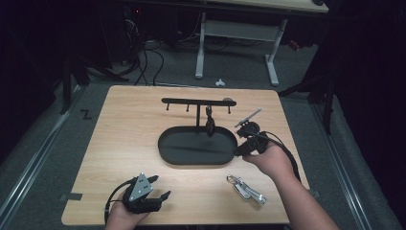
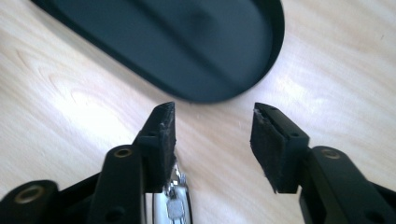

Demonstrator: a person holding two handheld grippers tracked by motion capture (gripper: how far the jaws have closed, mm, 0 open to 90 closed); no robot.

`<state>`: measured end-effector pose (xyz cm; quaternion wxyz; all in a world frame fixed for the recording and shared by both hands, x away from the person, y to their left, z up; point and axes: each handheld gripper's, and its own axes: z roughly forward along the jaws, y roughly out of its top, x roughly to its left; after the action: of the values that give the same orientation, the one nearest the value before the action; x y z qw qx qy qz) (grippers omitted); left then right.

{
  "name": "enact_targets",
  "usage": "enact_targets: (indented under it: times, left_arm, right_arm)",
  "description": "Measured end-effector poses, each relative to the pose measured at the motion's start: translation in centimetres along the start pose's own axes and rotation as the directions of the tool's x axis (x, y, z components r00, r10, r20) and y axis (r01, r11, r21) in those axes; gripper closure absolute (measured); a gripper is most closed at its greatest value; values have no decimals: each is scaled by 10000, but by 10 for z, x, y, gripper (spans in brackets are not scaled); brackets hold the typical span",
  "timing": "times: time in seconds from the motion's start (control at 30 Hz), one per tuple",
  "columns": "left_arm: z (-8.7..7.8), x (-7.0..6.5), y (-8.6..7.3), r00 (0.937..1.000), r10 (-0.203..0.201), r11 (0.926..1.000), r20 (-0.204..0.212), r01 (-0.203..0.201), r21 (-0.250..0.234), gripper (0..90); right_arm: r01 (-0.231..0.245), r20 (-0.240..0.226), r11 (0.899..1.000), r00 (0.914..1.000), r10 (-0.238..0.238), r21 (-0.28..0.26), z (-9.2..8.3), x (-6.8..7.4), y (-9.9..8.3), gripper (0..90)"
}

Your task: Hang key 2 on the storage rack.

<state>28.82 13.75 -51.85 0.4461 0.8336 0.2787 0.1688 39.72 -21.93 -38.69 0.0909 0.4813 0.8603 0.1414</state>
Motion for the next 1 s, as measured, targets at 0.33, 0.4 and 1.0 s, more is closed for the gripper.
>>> enact_targets:
  times: [0.33,0.4,1.0]
  left_arm:
    - [1,-1,0,10000,41,10000,41,-41,55,309]
    - [2,-1,0,10000,50,10000,43,-50,66,309]
    - [3,-2,0,9999,111,9998,109,-112,140,310]
  right_arm:
    - [4,-179,9992,9998,3,406,19,-4,-34,471]
    - [14,-190,9988,9998,-5,498,23,-4,-37,469]
    - [115,-695,9938,9976,-38,1107,57,8,-55,459]
